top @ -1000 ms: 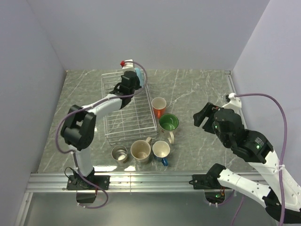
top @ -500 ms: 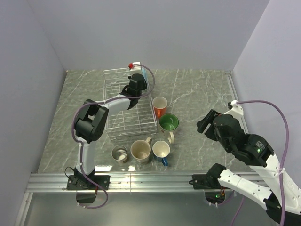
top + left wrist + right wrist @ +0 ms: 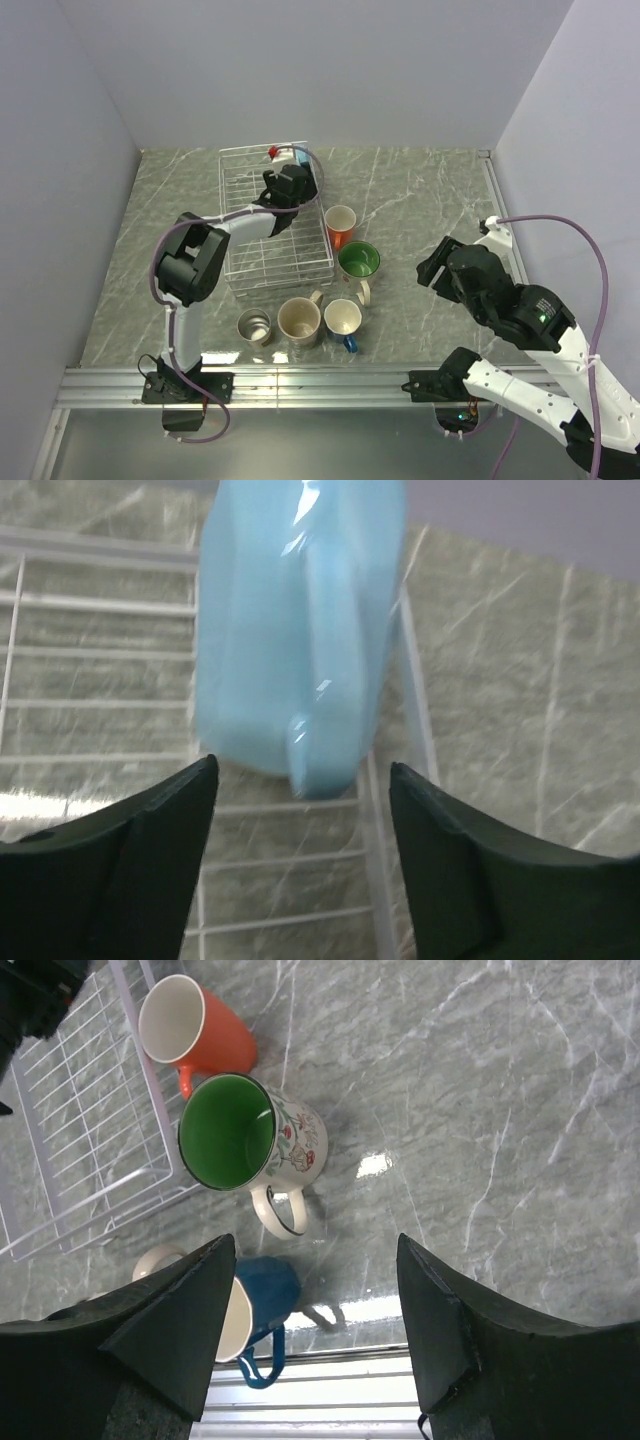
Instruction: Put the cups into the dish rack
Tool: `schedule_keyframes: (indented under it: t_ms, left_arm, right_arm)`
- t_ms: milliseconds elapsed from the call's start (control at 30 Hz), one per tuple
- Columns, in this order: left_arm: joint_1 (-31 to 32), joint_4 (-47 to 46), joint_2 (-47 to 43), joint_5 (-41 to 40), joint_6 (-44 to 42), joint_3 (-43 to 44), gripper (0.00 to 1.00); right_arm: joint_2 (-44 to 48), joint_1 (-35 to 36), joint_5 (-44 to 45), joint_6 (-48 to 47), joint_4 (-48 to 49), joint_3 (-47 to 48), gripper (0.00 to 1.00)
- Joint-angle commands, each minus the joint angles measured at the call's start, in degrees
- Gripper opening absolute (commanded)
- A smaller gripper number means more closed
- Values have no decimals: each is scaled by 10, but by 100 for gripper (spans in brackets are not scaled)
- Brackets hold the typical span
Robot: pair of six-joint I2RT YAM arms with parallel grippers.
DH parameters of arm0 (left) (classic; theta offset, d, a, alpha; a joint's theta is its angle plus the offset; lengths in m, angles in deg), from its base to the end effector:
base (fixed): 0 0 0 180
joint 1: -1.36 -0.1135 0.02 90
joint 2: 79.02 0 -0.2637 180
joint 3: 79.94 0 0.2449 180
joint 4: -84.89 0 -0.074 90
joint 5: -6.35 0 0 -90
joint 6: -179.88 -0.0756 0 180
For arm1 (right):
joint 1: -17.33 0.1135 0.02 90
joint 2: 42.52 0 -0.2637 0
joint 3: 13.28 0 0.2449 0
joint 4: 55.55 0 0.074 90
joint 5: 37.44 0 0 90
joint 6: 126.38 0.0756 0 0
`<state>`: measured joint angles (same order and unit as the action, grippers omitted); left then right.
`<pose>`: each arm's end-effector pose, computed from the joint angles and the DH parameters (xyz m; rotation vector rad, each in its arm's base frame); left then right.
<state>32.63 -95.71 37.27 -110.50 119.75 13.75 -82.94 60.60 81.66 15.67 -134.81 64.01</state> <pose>0.4400 -0.2273 0.2028 -0.2820 1.8994 -0.2607 0.1116 0.0545 0.3370 0.4208 2.1807 0.3338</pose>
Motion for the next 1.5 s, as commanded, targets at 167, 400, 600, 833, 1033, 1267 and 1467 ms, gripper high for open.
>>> schedule_keyframes:
  t_ms: [167,400,600,833,1033,1267,1467]
  left_arm:
    - [1,59,-38,12,31,-16,74]
    - [3,99,-162,42,38,-33,78]
    - [0,145,-273,59,42,-36,88]
    - [-72,280,-326,84,75,-5,88]
    - [-93,379,-367,144,99,3,82]
    - [-92,441,-466,203,129,-49,77]
    - [-92,484,-562,210,146,-108,76]
  right_arm:
    - [14,2,14,11,5,-8,72]
    - [36,2,15,12,-3,-14,72]
    - [41,3,-33,-36,59,-38,70]
    - [-48,3,-141,-110,216,-47,70]
    - [-180,-5,-162,-171,291,18,69]
    - [-381,-90,-221,-192,264,172,60]
    - [-481,-151,-262,-209,256,226,57]
